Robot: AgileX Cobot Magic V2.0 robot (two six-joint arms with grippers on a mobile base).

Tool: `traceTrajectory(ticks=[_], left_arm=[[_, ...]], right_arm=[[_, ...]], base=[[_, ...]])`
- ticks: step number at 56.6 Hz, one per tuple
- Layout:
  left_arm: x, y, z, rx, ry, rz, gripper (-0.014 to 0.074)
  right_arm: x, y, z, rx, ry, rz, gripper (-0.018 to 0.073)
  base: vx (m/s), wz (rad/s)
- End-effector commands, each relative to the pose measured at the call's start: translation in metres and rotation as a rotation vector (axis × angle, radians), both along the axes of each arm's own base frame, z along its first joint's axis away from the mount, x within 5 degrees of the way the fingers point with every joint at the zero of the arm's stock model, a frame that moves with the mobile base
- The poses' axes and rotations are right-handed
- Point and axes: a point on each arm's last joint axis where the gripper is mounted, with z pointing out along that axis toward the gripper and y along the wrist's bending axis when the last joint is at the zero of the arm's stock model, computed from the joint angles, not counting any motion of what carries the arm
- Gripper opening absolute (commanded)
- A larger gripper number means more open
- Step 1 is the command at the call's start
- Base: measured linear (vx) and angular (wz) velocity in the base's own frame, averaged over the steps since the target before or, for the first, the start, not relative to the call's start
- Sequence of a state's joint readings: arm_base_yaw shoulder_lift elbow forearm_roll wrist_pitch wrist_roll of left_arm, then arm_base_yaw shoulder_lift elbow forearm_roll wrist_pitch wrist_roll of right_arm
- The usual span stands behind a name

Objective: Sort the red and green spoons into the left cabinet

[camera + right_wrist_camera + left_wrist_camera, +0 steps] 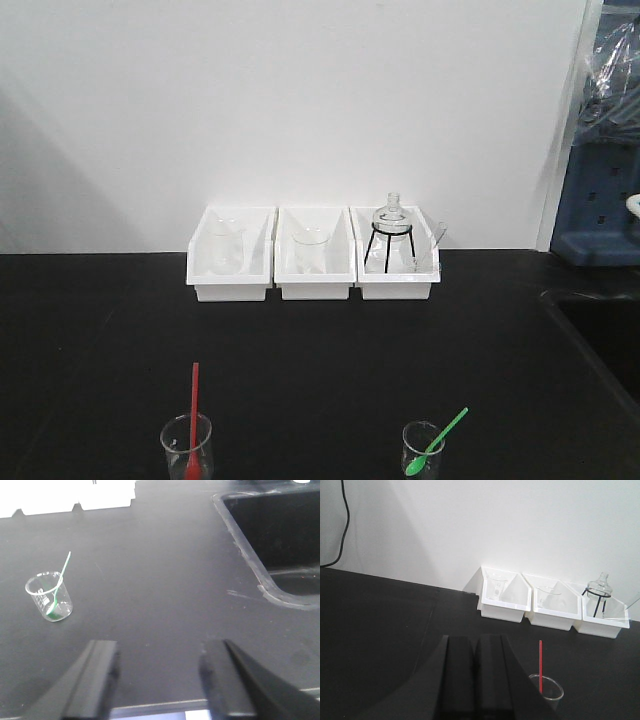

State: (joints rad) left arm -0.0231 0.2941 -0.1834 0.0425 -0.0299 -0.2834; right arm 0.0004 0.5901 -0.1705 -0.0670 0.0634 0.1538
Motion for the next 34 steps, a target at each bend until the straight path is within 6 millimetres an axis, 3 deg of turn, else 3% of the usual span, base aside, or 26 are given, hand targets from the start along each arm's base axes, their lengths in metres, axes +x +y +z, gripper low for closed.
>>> traceTrajectory(ticks=[1,15,34], left_arm=[[0.001,0.0,0.017,0.01,-0.098,-0.001,0.0219],[0.001,0.0,0.017,0.009,-0.103,-0.003,0.042],[0.008,0.0,0.01,0.069,-0.017,-0.001,0.0475]], right_arm=[[0.007,0.001,0.02,-0.007,-0.13,0.012,0.0477],[0.008,0.001,0.025,-0.006,-0.184,0.016,0.0477],[0.017,0.002,0.032,0.002,-0.292,0.025,0.0477]], base=[[0.0,0.0],[0.0,0.0],[0.0,0.0]])
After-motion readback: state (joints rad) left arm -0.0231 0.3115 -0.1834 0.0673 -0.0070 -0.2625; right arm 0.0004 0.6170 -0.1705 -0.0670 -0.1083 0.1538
